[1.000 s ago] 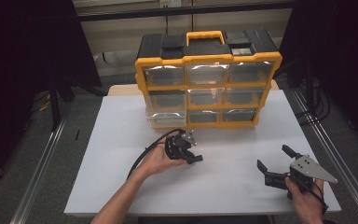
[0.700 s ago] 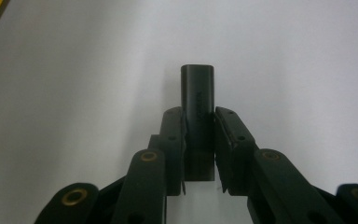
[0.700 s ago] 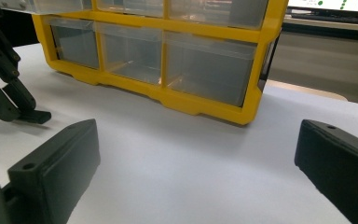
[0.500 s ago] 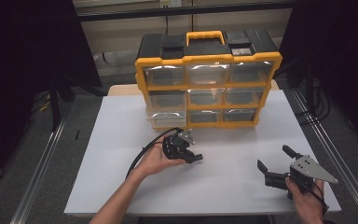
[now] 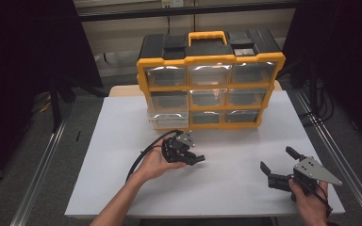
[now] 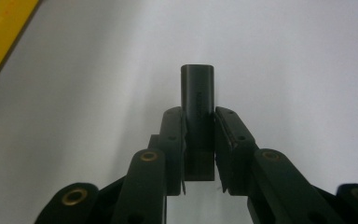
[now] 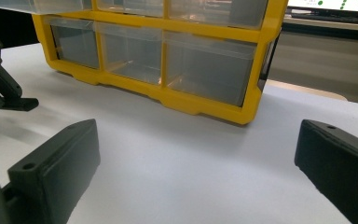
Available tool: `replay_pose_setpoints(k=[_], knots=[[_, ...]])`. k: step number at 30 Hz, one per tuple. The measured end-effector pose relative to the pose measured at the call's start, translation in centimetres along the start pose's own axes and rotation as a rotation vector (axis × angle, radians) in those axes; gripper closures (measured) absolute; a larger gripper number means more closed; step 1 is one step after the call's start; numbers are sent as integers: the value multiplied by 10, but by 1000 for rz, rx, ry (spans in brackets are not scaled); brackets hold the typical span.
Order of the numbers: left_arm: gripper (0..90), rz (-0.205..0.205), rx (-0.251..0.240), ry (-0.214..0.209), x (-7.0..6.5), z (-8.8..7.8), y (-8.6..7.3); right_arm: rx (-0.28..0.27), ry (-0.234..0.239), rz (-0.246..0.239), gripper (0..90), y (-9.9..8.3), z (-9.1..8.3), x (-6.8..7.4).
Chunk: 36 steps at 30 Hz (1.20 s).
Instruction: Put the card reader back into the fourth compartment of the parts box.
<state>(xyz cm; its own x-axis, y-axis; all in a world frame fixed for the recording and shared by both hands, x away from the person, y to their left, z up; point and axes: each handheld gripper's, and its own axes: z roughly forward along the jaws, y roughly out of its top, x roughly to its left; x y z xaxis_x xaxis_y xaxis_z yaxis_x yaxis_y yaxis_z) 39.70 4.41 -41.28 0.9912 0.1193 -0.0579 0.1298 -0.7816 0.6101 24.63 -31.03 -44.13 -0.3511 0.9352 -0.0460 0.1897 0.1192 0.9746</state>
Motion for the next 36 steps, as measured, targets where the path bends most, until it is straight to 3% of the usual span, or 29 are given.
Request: replay_pose_setpoints(k=[3,8,27,36], knots=[[739,9,1,-13,-2,-4,0,-1,0,0,0,0,0,0],[739,21,-29,0,-8,-10,1,-5,0,0,0,0,0,0],[739,12,-112,-4,-17,-29,4,-14,-2,0,0,0,-1,0],[739,17,-112,-10,-20,-37,5,-12,1,7,0,0,0,0]])
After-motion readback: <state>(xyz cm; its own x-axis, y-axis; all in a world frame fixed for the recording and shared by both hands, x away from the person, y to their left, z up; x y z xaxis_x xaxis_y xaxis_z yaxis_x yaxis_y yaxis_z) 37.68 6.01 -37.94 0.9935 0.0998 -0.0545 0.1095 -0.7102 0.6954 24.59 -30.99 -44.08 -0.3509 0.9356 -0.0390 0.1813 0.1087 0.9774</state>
